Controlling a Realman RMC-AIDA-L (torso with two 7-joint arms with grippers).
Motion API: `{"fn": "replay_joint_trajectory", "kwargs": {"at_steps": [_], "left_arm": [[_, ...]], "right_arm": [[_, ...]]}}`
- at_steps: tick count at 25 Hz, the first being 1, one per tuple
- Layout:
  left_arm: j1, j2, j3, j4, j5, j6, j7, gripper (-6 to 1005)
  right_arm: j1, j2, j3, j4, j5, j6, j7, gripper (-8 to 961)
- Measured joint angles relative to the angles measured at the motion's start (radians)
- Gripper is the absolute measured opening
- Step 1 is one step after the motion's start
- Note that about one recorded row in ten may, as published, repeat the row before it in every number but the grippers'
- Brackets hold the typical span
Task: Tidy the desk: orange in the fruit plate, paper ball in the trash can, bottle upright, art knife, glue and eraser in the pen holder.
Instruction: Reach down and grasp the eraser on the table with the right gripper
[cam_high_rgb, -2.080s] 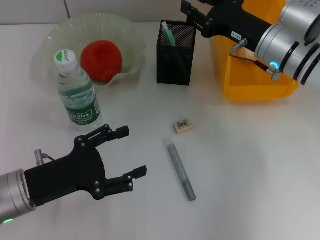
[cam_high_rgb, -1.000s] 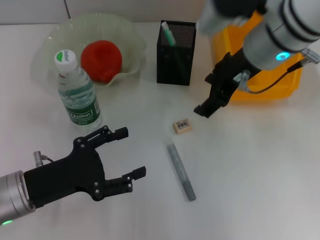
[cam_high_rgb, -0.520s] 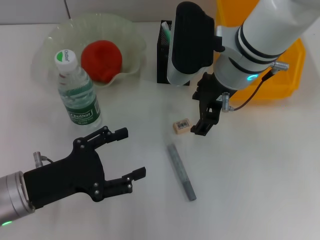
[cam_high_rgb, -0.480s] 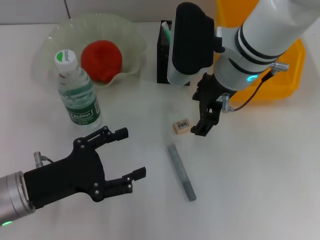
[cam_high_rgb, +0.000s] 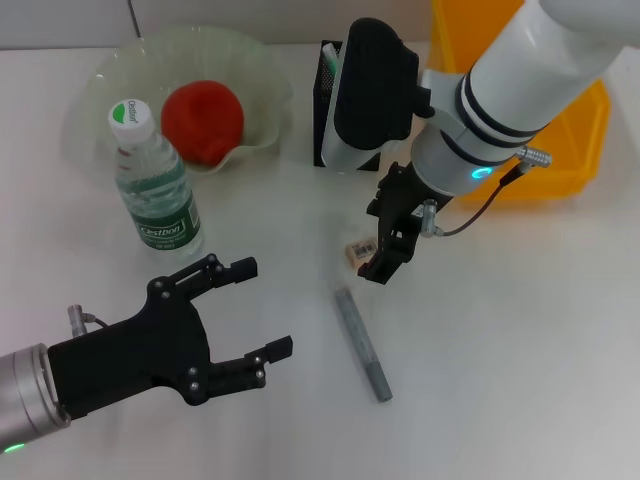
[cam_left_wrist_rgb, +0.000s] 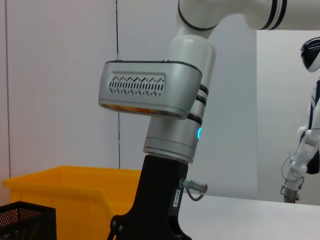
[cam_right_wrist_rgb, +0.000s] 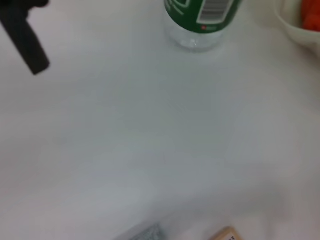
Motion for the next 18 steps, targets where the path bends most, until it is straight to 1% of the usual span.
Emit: {"fn": "replay_joint_trajectory", "kwargs": {"at_steps": [7,11,18], "left_arm": [[-0.001,0.0,0.002,0.0,0.0,0.0,0.0,859],[-0.001,0.0,0.002,0.0,0.0,0.0,0.0,859],[-0.002,0.0,0.002,0.0,0.0,-0.001,0.0,859]], "right_arm": [[0.005,0.0,-0.008,0.028,0.0,0.028,0.009,786],[0.006,0.0,-0.035,0.038,0.004,0.053,0.026,777],[0.019,-0.001,-0.042,0.079,0.036,0.078,0.034,762]]}}
